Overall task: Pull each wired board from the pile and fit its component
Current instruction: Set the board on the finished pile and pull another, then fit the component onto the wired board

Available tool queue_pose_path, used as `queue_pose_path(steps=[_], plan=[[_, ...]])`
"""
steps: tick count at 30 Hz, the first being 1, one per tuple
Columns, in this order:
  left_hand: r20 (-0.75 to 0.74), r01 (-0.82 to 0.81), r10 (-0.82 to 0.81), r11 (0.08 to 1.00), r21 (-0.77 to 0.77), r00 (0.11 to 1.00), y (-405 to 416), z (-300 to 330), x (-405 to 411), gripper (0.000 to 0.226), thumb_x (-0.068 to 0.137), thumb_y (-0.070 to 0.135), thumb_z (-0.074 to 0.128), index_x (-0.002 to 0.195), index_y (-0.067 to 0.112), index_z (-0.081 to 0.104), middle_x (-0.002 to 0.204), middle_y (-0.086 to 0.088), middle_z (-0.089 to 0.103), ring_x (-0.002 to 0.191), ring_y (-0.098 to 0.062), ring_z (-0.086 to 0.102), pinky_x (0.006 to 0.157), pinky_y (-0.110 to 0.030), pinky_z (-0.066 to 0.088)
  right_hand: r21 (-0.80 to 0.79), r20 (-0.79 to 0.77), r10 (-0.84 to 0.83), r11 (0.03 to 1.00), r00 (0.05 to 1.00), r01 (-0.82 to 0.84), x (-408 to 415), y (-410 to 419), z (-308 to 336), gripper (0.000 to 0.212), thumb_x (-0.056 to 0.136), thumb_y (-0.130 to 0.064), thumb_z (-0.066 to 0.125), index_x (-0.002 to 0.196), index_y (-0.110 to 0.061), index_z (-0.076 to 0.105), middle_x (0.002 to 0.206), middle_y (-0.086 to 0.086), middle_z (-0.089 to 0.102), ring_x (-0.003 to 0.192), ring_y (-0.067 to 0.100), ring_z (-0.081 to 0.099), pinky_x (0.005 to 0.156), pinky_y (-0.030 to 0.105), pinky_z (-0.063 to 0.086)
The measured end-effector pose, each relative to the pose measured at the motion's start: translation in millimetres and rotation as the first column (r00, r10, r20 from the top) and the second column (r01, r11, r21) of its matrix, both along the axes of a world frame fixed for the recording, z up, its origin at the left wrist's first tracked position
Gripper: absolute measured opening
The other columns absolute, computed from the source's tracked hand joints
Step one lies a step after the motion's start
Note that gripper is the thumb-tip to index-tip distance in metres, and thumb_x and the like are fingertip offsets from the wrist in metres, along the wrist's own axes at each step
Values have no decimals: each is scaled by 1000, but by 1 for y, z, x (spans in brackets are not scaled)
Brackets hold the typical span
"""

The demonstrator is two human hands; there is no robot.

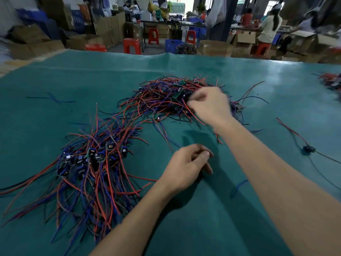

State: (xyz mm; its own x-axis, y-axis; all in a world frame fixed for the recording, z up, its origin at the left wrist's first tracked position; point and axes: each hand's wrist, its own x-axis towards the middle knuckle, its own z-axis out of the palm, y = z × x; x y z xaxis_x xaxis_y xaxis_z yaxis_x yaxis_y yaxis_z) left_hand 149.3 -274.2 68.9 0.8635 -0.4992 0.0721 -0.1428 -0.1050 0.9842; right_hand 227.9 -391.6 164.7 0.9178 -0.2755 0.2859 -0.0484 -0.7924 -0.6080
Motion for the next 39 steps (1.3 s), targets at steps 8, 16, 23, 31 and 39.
queue_pose_path(steps=[8,16,23,31,39], plan=[[-17,-109,108,993,-39,994,0,-1,4,21,106,11,42,104,11,63,72,-3,73,63,-16,66,57,-18,43,54,-49,-203,977,978,206,-3,-68,-65,32,91,-36,71,64,-21,67,72,4,71,85,30,66,72,26,46],[-161,-271,242,942,-197,957,-2,7,4,28,109,16,40,109,1,63,80,-8,71,54,-3,54,48,-18,44,620,-21,240,764,970,-176,-86,-38,-45,16,67,-21,70,54,-13,65,47,2,48,40,12,37,37,14,25],[-179,-306,271,929,-209,946,0,9,3,33,104,18,54,94,-10,68,72,-8,68,60,-11,57,60,-23,48,623,-233,690,647,685,-439,-114,-19,-49,15,67,-11,72,60,0,65,53,14,53,44,13,43,43,19,35],[-81,-285,276,949,-136,958,4,9,1,26,98,12,63,72,10,60,61,-1,59,61,-15,42,53,-26,34,712,-69,643,568,763,-414,-114,-28,-46,8,82,-17,74,79,-10,75,68,9,70,44,13,58,35,17,35],[-132,-325,301,914,-241,944,2,3,4,17,99,13,62,85,11,72,73,1,69,65,-8,56,58,-19,48,575,-12,317,778,948,-253,-101,-27,-68,19,90,-11,74,71,-15,74,59,-1,67,50,7,54,44,18,40]])
